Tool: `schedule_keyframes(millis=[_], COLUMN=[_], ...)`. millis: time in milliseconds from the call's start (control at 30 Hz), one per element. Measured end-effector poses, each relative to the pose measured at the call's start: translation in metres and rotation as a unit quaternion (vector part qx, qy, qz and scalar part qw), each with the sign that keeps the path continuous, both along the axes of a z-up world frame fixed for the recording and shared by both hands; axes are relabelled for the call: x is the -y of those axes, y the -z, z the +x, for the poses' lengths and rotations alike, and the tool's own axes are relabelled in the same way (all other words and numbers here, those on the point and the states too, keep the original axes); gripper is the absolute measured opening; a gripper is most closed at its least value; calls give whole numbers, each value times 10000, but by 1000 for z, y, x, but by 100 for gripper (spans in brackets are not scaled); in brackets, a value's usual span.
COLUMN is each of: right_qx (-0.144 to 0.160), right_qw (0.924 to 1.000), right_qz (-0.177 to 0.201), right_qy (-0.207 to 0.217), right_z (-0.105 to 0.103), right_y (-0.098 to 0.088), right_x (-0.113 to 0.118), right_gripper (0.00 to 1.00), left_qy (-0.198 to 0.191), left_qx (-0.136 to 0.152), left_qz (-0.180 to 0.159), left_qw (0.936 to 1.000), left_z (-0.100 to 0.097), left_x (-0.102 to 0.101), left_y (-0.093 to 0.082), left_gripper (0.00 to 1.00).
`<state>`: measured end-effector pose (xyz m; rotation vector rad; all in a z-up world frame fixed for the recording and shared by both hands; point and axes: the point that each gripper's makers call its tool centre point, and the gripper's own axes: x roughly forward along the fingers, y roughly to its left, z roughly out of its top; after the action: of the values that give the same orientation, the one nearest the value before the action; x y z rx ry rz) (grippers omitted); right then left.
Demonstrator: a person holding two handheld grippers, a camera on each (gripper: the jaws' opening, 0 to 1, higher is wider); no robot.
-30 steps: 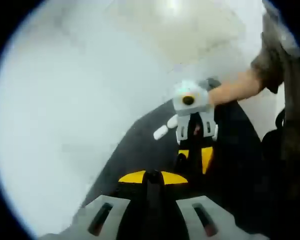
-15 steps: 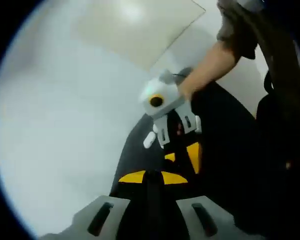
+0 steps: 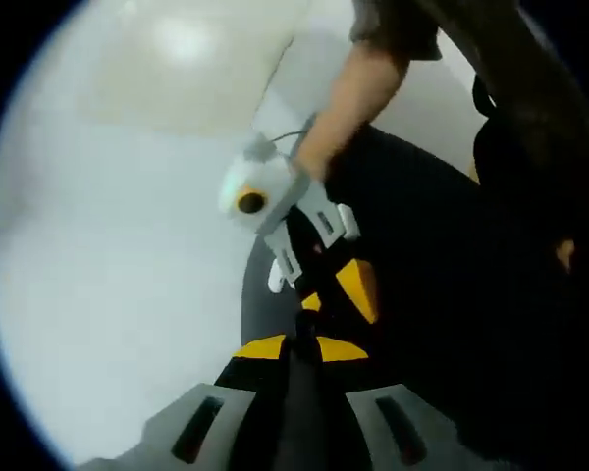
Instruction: Pick up three earphones and place each one into its charging case using tactile feedback, ensure that each earphone is properly inserted and securely positioned inside the case.
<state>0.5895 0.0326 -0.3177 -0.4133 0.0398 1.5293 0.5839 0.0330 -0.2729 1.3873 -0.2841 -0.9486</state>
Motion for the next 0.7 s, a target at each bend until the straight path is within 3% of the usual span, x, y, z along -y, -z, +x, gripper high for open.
schedule_keyframes(millis=[133,400,667,700], right_qx=[-2,8,45,49], right_qw=[10000,10000,10000,10000], right_qz=[-6,-7,-8,-8], right_qy=[6,8,0,-3], right_z=[0,-1,-1,-1], right_y=[0,0,-1,-1], right_x=[0,0,0,0], right_gripper=[18,18,18,18], left_qy=[26,225,451,472], left_qx=[-15,405,281,414], left_qz=[97,517,519,660], left_qw=[9999,9976,9972,9958], left_z=[3,0,-8,-7], left_x=[-2,0,7,8], left_y=[0,2,1,1], left_gripper=[8,8,8,8])
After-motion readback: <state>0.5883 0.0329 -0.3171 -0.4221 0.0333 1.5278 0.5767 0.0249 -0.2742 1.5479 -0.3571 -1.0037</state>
